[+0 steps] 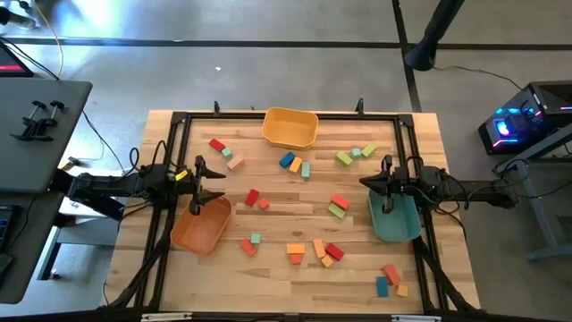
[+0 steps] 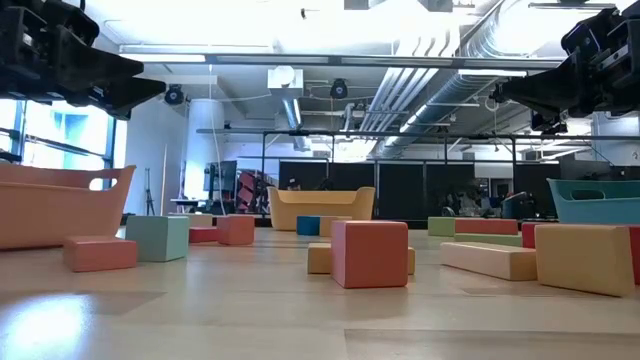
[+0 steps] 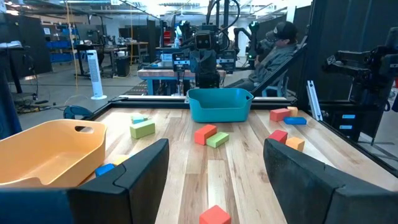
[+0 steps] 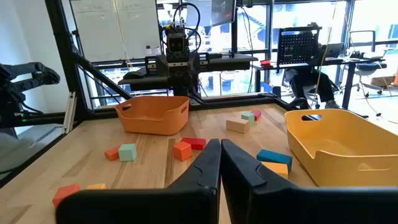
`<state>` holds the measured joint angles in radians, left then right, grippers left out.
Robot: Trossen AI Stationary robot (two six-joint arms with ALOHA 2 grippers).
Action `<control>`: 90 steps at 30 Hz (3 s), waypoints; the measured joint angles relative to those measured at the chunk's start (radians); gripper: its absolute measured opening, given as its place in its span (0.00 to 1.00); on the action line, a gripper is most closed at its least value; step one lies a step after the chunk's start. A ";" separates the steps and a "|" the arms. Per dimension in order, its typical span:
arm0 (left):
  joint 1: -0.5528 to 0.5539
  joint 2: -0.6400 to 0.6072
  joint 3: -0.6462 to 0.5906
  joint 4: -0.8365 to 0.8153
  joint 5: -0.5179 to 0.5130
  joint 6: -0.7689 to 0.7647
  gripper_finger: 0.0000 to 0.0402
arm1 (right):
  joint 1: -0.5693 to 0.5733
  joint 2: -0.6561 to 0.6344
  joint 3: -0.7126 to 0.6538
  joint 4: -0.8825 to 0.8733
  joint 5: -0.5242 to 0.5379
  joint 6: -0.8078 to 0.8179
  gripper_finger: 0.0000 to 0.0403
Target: Sort blocks by size
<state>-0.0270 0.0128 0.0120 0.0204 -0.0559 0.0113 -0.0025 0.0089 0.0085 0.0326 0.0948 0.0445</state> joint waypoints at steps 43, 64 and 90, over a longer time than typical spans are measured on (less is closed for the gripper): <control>0.000 0.000 0.000 0.021 -0.035 0.112 0.62 | 0.175 0.237 0.000 0.623 -0.197 0.120 0.01; 0.000 0.000 0.000 0.166 -0.040 -0.077 0.62 | 0.657 0.953 0.731 0.019 0.280 0.002 0.01; 0.000 0.000 0.000 0.187 -0.042 -0.113 0.62 | 0.906 1.632 1.154 -1.070 -0.336 1.632 0.59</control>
<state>-0.0269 0.0128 0.0120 0.2078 -0.0975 -0.1013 0.9039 1.6413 1.1630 -1.0370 -0.2415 1.6765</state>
